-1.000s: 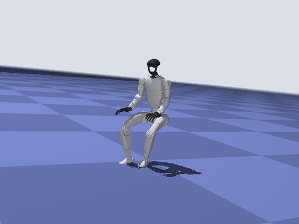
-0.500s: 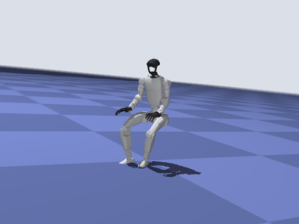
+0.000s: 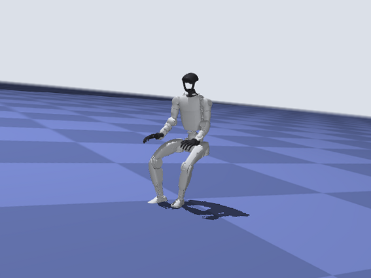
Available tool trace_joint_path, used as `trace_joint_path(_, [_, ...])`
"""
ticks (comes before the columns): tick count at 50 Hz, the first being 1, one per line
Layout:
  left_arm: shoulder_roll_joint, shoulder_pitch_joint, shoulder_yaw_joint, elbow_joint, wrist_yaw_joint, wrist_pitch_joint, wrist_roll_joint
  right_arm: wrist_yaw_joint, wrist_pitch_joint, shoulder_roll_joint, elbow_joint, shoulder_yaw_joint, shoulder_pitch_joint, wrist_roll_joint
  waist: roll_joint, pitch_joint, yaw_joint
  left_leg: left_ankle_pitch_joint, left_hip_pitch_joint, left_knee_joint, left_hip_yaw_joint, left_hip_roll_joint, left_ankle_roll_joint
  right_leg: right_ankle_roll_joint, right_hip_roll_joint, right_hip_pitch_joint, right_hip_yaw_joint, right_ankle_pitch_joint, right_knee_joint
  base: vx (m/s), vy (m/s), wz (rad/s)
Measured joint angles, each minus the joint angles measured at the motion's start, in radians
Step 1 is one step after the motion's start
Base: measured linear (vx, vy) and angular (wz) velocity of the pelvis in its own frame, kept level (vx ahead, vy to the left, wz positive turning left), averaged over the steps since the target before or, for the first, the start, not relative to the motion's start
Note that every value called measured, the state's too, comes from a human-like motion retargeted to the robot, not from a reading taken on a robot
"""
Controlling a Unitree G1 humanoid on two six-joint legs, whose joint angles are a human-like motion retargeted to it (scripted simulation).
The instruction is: Upper body actions
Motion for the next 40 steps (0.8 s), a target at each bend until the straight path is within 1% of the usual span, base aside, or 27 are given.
trace_joint_path(40, [-0.001, 0.005, 0.003, -0.01, -0.004, -0.003, -0.004, 0.001, -0.002, 0.003, -0.001, -0.005, 0.0, 0.0, -0.004, 0.002, 0.001, 0.0, 0.001, -0.001, 0.0, 0.0, 0.001, 0.001, 0.0, 0.0, 0.0, 0.001, 0.0, 0.0, 0.0, 0.0])
